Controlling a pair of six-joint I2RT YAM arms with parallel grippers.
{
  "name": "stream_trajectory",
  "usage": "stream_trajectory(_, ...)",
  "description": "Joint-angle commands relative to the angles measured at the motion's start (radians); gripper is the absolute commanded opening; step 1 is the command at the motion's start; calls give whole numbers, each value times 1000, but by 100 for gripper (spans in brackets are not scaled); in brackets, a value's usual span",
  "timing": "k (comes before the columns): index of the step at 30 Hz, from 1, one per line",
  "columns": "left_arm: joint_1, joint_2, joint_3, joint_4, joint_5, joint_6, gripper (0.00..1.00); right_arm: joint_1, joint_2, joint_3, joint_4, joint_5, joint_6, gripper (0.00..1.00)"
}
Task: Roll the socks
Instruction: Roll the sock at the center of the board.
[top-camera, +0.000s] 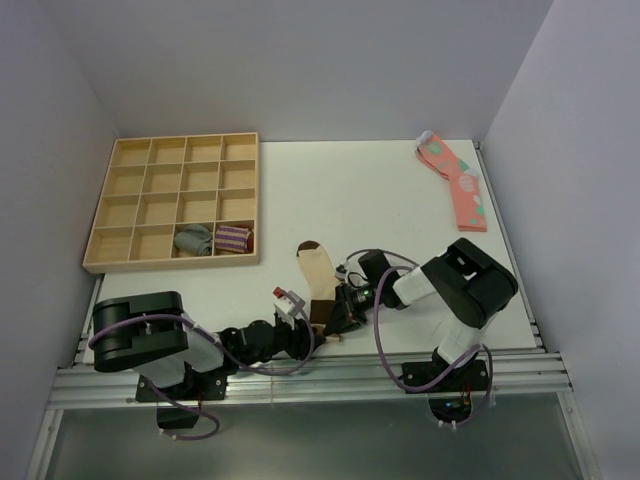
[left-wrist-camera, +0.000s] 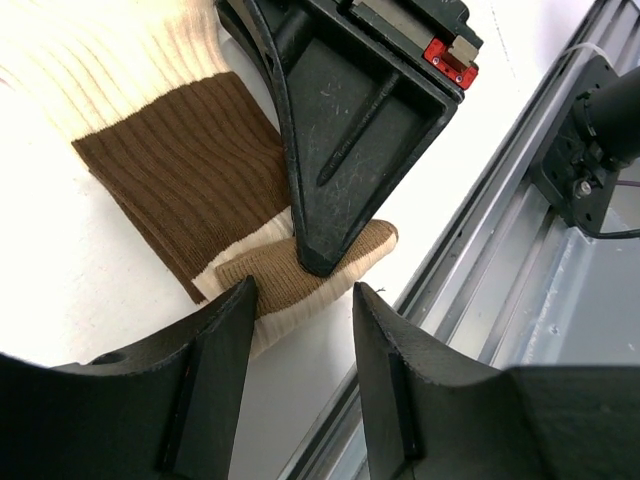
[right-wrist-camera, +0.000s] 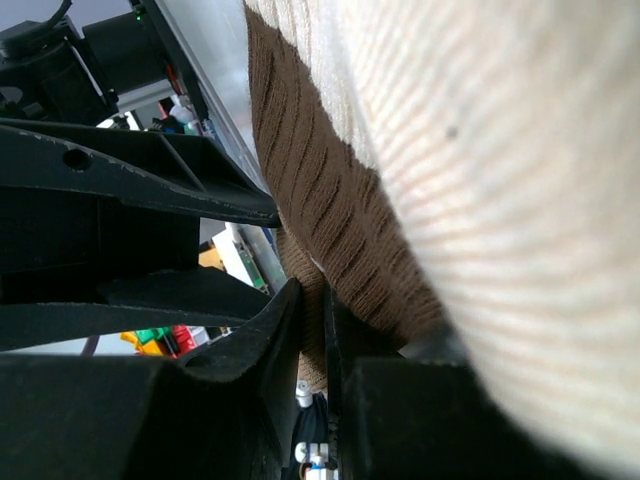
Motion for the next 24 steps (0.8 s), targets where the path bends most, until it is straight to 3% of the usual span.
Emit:
stream_trajectory(1, -21, 16, 26, -43, -32, 22, 49, -9, 14, 28, -53, -14, 18, 17)
stream_trajectory(12, -59, 45, 57, -89, -83, 30, 43, -13, 28, 76, -139, -23, -2, 16)
stream_trajectory(24, -102, 79, 112, -177, -129, 40, 26, -16, 34, 73, -152, 22, -38, 16)
